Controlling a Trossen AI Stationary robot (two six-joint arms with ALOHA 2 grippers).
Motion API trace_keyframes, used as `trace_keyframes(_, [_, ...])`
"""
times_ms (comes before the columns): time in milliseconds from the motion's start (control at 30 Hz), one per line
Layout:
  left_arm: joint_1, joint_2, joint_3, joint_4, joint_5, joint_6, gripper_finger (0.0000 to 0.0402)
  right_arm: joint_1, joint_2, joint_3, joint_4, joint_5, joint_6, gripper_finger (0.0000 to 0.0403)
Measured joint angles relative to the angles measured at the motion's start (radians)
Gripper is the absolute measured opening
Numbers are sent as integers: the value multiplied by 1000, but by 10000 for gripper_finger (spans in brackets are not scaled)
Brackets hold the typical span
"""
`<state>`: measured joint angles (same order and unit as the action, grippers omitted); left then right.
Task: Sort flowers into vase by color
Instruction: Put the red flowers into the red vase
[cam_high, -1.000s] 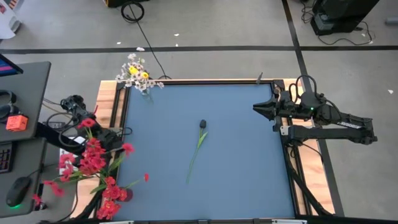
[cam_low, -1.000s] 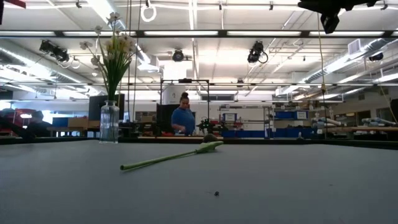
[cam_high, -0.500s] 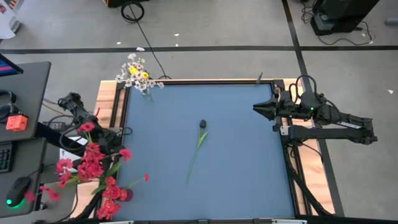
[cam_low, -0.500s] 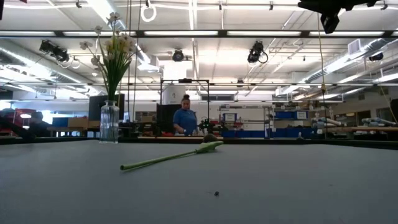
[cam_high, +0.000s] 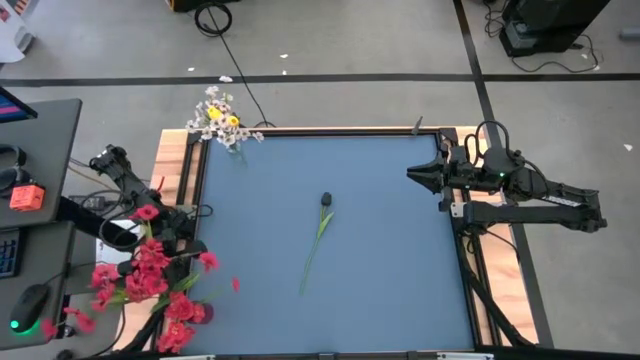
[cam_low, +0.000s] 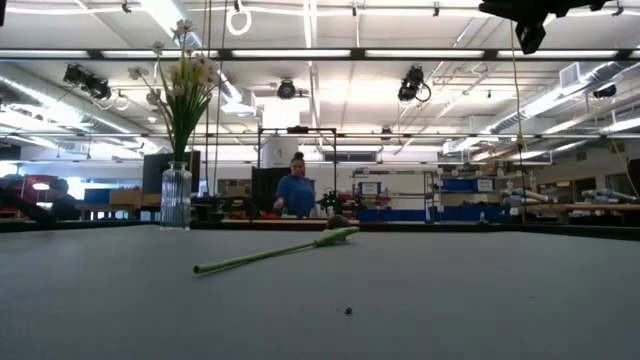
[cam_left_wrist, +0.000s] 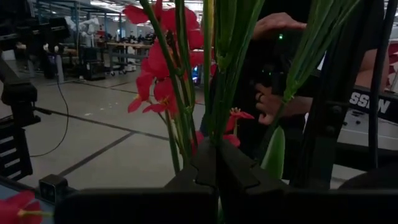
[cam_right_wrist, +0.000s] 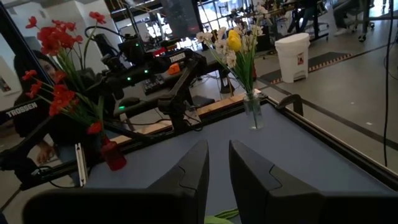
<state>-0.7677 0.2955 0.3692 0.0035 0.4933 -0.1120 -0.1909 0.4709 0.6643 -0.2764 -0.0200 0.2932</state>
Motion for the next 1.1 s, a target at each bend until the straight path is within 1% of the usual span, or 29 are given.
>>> trace_keyframes(167, [-4,0,-35,38,1,-8,4,0,0,0,0,0,0,73])
trace_keyframes(300, [-40,2,-89,106,1,-39,4,0,0,0,0,0,0,73])
trace_keyframes(533, [-72,4,-96,103,1,-41,9,0,0,0,0,0,0,73])
trace_keyframes(633, [-72,4,-96,88,0,-42,28,0,0,0,0,0,0,73])
trace_keyframes(833, [-72,6,-96,51,-27,-47,88,0,0,0,0,0,0,73])
trace_keyframes(967, [-72,6,-96,45,-28,-117,120,0,0,0,0,0,0,73])
trace_keyframes(1100, [-72,6,-93,31,-28,-176,138,0,0,0,0,0,0,73])
